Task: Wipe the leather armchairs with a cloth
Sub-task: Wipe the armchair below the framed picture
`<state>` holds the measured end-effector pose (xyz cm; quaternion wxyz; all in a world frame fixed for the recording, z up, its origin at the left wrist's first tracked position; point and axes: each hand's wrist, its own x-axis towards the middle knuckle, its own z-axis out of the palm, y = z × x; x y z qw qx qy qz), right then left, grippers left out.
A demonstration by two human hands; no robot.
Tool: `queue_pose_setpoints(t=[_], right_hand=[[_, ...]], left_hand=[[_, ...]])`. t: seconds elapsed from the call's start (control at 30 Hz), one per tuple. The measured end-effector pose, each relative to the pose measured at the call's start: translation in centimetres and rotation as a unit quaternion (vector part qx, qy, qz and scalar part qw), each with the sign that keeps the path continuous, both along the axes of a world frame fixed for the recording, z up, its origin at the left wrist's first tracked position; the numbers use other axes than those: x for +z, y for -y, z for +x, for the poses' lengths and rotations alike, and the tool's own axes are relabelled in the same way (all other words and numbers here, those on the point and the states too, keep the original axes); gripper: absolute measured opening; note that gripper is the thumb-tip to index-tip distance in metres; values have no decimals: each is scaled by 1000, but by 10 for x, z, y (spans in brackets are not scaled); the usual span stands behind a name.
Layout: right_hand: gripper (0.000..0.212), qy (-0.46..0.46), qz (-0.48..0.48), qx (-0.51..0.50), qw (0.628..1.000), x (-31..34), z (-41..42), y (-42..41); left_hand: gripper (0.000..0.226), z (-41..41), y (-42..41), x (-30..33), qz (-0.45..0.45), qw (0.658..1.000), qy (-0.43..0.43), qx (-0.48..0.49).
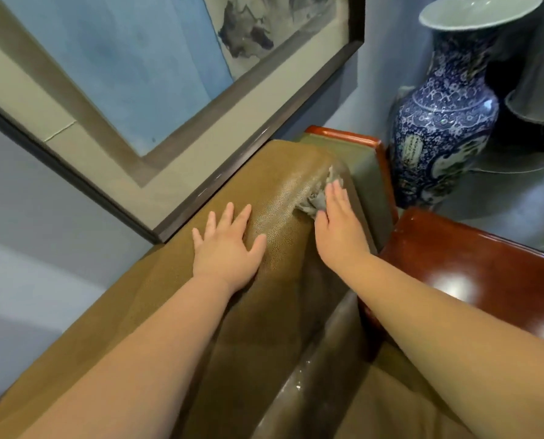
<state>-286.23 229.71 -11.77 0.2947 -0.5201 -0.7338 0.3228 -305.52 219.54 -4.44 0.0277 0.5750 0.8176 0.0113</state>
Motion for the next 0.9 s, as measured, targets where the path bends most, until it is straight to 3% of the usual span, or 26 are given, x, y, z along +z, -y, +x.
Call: queue_pose_setpoints(t=[0.07, 0.17, 0.23, 0.37, 0.47, 0.53, 0.63, 0.73, 0.83, 0.9], right_hand=[[68, -65, -7, 39, 997, -10, -15, 36], [73, -88, -29, 72, 993, -39, -21, 87], [70, -103, -50, 63, 991, -48, -17, 68], [66, -183, -93, -114, 972, -29, -16, -39], [61, -175, -59, -175, 967, -33, -23, -50], [70, -181, -50, -134, 973, -51, -29, 0], [80, -97, -66, -47, 992, -82, -28, 75], [73, -98, -101, -100, 985, -94, -19, 30], [65, -140, -216, -249, 934, -75, 2, -55], [68, -180, -196, -244, 933, -69, 6, -62]], left_hand=[[77, 28, -31, -4, 3, 997, -38, -60], [69, 43, -53, -17, 30, 990, -86, -106], [64, 38, -54, -24, 56, 988, -89, -110], [62, 34, -56, -33, 73, 983, -119, -117], [64, 34, -56, -34, 79, 981, -130, -124], [66, 34, -55, -34, 89, 980, -127, -126], [69, 37, -55, -35, 106, 975, -138, -140], [68, 38, -54, -39, 112, 952, -191, -212], [68, 37, -58, -43, 104, 933, -235, -251], [69, 37, -59, -44, 103, 930, -246, -253]])
